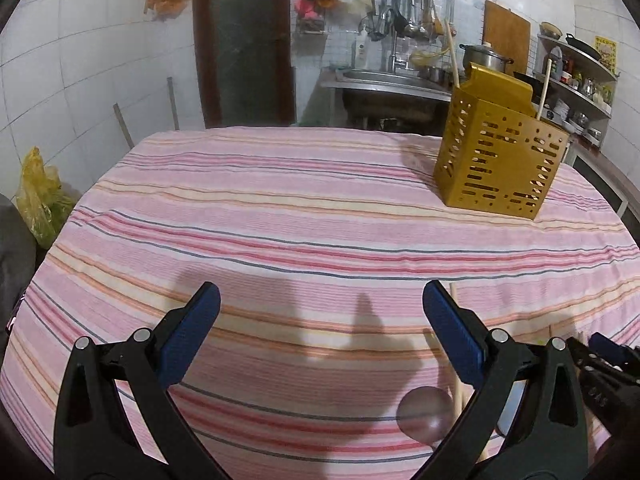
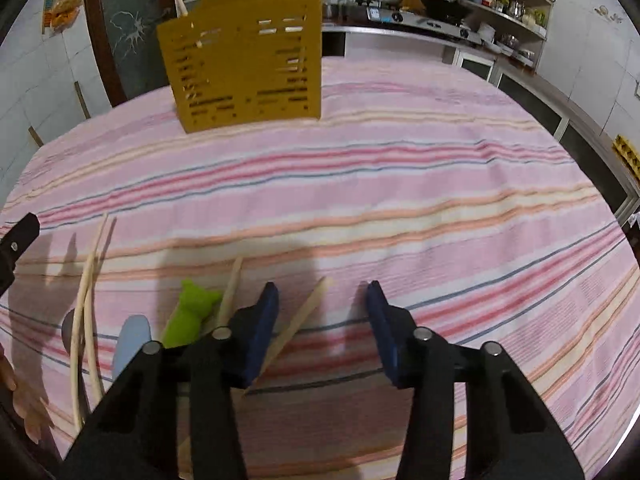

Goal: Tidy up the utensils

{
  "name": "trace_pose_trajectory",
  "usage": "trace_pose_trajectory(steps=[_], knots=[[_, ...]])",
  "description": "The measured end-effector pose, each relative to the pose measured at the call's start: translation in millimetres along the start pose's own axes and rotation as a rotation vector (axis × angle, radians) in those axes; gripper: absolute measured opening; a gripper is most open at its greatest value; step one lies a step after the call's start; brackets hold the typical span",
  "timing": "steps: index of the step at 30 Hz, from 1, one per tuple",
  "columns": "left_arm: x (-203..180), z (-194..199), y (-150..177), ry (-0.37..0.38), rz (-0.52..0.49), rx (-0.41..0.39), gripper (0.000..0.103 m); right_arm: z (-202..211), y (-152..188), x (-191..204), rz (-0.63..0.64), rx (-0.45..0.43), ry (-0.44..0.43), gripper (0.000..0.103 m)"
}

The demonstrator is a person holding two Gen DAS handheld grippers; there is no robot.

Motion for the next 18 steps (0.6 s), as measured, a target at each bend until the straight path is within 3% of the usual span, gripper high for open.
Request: trace_pose_trajectory(steps=[6, 18], knots=[[-8.3, -2.3, 3.0, 0.010, -0.011, 0.025, 0.098, -5.0, -3.6, 7.1, 0.029, -0.003, -0.032, 0.021], [-37.3, -11.7, 14.9, 0.076, -0.020, 0.106, 0.098, -19.9, -23.9, 3.5, 0.108, 0.006, -0.136, 0.011]])
Point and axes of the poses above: each gripper's, at about its wrist camera, not at the fingertips, and z roughly against the way its jaws point, x to its left, y to its underside, the point moved 10 cm from there along -z, roughly the way its jaws point, and after that the axes turned 4 degrees about -x, right-handed, at the moved point
